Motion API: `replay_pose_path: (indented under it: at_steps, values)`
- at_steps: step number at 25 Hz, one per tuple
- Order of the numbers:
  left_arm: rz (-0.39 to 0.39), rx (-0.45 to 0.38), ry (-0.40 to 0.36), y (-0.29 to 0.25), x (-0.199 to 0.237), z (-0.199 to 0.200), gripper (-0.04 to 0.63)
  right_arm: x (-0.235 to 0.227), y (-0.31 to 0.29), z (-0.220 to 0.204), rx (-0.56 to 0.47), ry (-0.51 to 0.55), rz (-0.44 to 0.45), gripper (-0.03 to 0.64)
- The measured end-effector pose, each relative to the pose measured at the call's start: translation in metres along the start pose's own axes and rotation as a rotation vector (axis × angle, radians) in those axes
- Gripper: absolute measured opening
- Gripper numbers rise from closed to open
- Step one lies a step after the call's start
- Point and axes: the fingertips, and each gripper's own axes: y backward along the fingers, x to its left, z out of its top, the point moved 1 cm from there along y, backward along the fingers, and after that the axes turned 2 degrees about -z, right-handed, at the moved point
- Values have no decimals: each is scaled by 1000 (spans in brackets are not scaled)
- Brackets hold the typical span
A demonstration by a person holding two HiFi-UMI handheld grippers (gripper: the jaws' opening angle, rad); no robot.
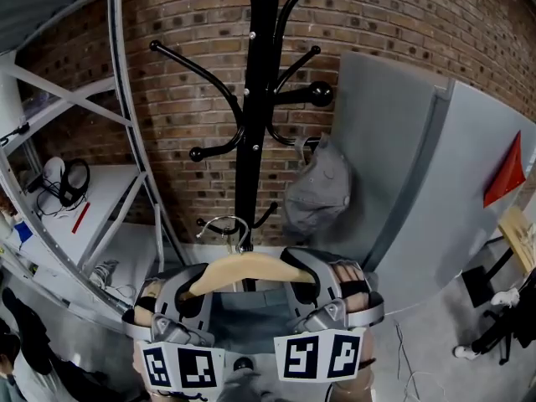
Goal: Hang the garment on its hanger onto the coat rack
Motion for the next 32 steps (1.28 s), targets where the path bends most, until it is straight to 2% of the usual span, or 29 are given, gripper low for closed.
replay_pose_path:
  at_steps: [9,14,21,32]
  values:
    - [45,-32,6,-44,40,-17,5,-16,-56,5,20,-8,-24,29]
    - [38,-29,18,-66,59,-32,5,-20,-87,11,36,-3,-24,29]
    - [-10,-20,21,-96,69,-51,5,-17,-122,4,94,-2,-6,30]
    - [-109,-13,35,-138,54,-76,5,2,-155,-27,207,1,25,31]
